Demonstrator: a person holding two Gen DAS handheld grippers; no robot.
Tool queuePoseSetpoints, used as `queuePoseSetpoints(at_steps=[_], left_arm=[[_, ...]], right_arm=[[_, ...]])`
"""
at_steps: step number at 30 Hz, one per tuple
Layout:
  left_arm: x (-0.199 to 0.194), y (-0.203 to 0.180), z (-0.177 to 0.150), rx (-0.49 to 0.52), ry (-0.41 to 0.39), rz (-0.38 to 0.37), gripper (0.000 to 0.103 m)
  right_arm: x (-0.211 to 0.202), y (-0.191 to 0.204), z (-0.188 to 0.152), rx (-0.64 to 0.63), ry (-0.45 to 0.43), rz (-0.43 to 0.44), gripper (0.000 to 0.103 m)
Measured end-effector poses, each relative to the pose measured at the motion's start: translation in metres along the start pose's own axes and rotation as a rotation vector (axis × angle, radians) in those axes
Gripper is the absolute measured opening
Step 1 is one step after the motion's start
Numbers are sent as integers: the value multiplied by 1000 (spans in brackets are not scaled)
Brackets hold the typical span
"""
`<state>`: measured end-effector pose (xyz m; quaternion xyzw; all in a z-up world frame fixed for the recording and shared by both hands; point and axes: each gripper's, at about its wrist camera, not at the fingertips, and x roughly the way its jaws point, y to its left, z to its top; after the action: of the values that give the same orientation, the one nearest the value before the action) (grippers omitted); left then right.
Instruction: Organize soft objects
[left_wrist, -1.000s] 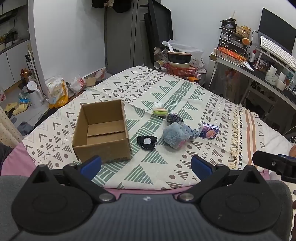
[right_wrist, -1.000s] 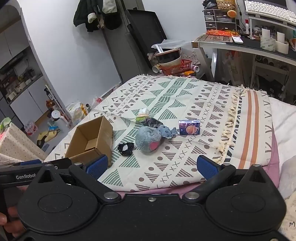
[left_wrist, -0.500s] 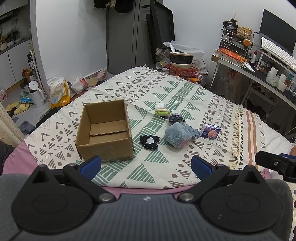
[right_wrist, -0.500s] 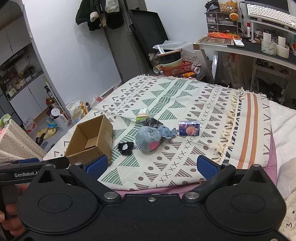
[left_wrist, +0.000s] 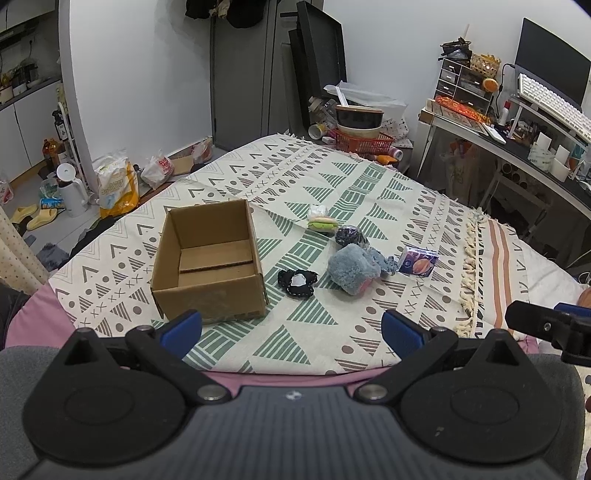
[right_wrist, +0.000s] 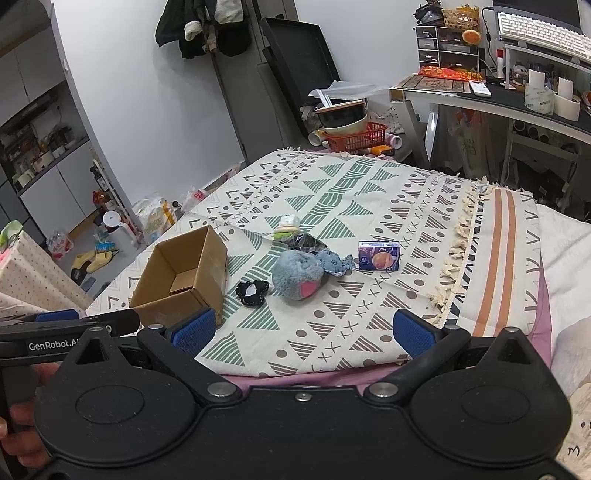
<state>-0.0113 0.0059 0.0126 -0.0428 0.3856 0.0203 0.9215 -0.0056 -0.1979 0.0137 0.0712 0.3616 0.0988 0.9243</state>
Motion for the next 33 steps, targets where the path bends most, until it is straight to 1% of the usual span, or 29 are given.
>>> queuePoseSetpoints(at_steps=[33], left_arm=[[-4,-5,-2,12,-18,-5,103]], right_arm=[[-1,-2,0,6,1,-2,103]])
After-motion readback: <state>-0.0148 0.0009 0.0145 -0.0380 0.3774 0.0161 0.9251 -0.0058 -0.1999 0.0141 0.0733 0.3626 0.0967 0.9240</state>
